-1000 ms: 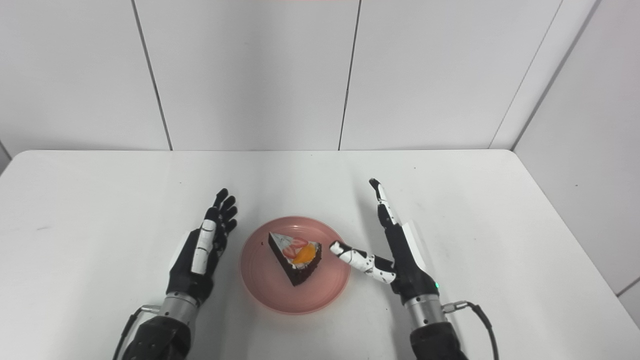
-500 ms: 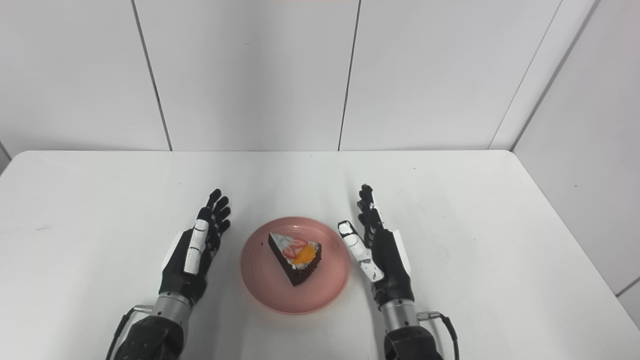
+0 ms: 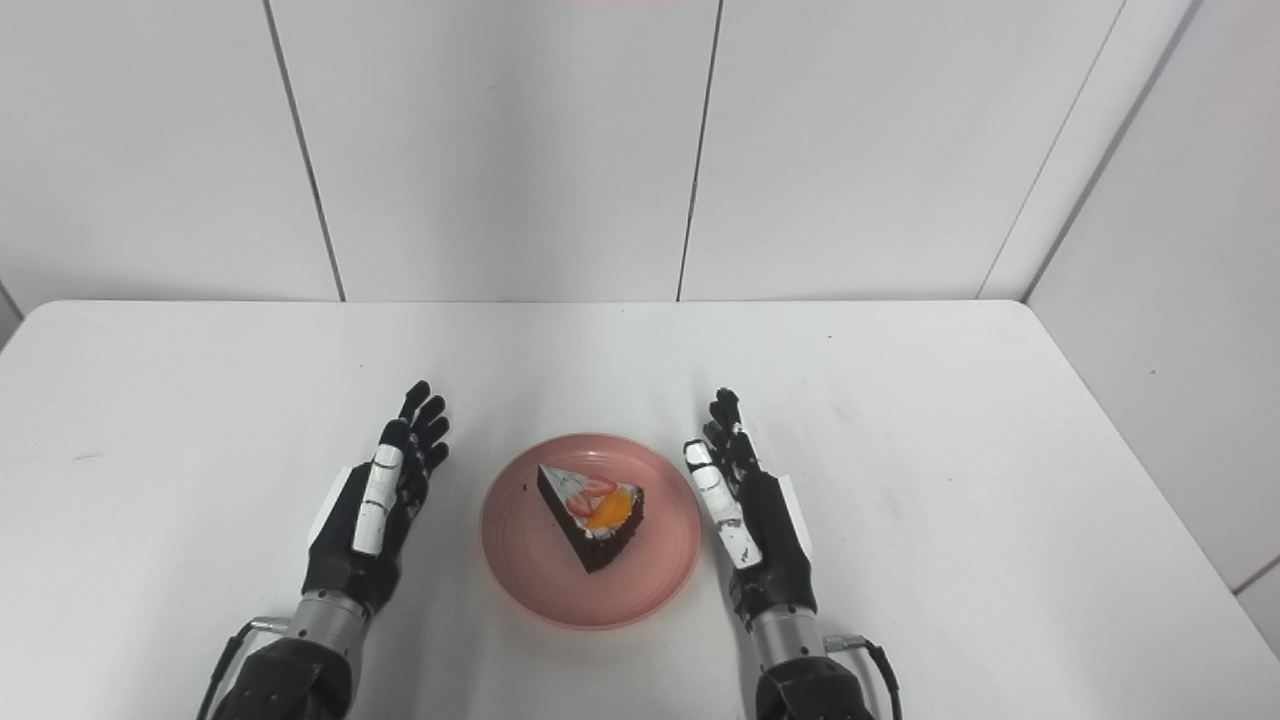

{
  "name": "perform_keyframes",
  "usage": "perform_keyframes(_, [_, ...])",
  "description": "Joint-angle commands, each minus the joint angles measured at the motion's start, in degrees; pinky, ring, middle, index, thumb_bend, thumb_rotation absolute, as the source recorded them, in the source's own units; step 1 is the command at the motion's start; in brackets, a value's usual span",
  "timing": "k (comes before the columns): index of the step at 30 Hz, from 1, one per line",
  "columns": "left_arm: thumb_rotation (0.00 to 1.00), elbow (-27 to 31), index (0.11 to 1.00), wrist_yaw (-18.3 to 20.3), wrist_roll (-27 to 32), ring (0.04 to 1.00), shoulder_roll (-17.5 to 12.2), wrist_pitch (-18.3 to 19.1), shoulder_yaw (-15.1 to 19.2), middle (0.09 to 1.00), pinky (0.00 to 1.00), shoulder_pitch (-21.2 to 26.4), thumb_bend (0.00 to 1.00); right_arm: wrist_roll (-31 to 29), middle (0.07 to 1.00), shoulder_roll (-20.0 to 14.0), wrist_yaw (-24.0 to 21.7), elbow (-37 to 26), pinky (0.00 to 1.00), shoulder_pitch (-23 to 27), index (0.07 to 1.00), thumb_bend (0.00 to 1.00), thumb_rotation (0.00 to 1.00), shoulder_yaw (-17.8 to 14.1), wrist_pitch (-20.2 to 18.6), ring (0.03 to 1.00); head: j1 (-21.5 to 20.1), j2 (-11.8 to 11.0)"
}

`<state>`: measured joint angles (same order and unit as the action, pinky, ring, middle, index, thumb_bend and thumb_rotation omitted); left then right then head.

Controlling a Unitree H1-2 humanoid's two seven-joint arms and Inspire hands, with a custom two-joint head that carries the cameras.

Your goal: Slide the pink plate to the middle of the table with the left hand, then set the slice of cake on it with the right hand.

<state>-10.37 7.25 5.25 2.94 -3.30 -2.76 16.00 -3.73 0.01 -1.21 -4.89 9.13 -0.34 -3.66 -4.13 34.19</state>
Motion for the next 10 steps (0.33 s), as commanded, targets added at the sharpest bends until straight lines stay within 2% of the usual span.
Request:
perform_keyframes(1, [1.0, 0.94, 1.0, -0.69, -0.27, 1.0, 0.67, 0.71, -0.21, 1.0, 1.0, -0.34, 0.68, -0.36, 1.0, 0.05, 0.2, -1.49, 1.0, 1.04, 1.0, 0.62, 0.81, -0.46, -0.18, 1.0, 0.07, -0.01])
perform_keyframes(6, [1.0, 1.1, 1.0, -0.84, -0.36, 1.0, 1.02, 1.05, -0.56, 1.0, 1.0, -0.64, 0.68, -1.51, 0.996, 0.21, 0.56, -1.82, 1.0, 0.83, 1.0, 0.62, 0.78, -1.42, -0.51, 1.0, 0.78, -0.13])
perform_keyframes(10, [1.0, 1.58, 1.0, -1.13, -0.77, 1.0, 1.58, 1.85, -1.34, 1.0, 1.0, -1.08, 0.7, -1.63, 0.995, -0.53, 0.31, -1.99, 1.0, 0.51, 1.0, 0.63, 0.8, -1.92, -0.06, 1.0, 2.32, -0.51])
